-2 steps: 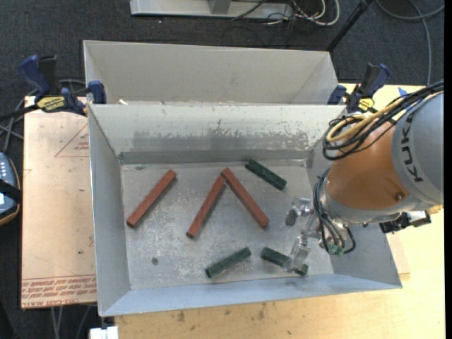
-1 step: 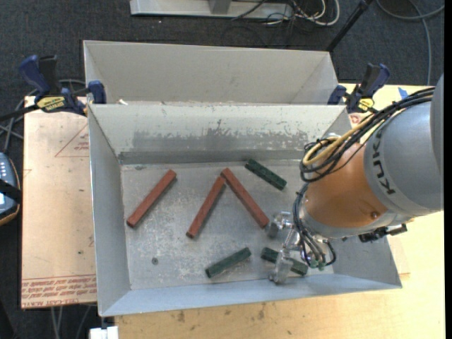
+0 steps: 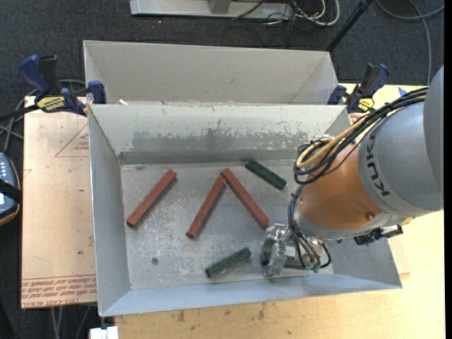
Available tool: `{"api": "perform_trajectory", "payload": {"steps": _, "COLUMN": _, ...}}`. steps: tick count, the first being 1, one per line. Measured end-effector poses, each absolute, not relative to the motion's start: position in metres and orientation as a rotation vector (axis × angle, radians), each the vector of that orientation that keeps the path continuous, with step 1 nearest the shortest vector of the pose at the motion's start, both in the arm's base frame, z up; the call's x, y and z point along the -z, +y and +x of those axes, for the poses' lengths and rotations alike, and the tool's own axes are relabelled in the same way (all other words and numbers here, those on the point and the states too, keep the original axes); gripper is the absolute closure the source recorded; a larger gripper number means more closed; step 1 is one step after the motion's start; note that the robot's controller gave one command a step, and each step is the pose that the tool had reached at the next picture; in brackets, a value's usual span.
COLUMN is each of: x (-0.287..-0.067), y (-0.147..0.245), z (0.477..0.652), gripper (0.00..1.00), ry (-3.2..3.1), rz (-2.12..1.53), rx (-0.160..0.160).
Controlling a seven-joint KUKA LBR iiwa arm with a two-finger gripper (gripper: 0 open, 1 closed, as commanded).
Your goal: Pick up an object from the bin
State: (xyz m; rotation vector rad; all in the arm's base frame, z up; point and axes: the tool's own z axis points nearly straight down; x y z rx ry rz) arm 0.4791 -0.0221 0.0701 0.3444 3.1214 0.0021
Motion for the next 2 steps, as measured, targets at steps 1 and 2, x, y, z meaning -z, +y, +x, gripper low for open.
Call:
{"api": "perform_trajectory", "payload": {"steps": 1, "x": -0.0701, "y": -0.0221, "z": 0.4791, "gripper": 1.00, "ry": 3.121, "rz": 0.344, "rx": -0.002}}
{"api": "perform_trajectory", "payload": {"steps": 2, "x": -0.0744, "y": -0.0220, "z": 0.4779, "gripper": 1.00, "ry": 3.125, "rz": 0.344, "rx": -0.002}}
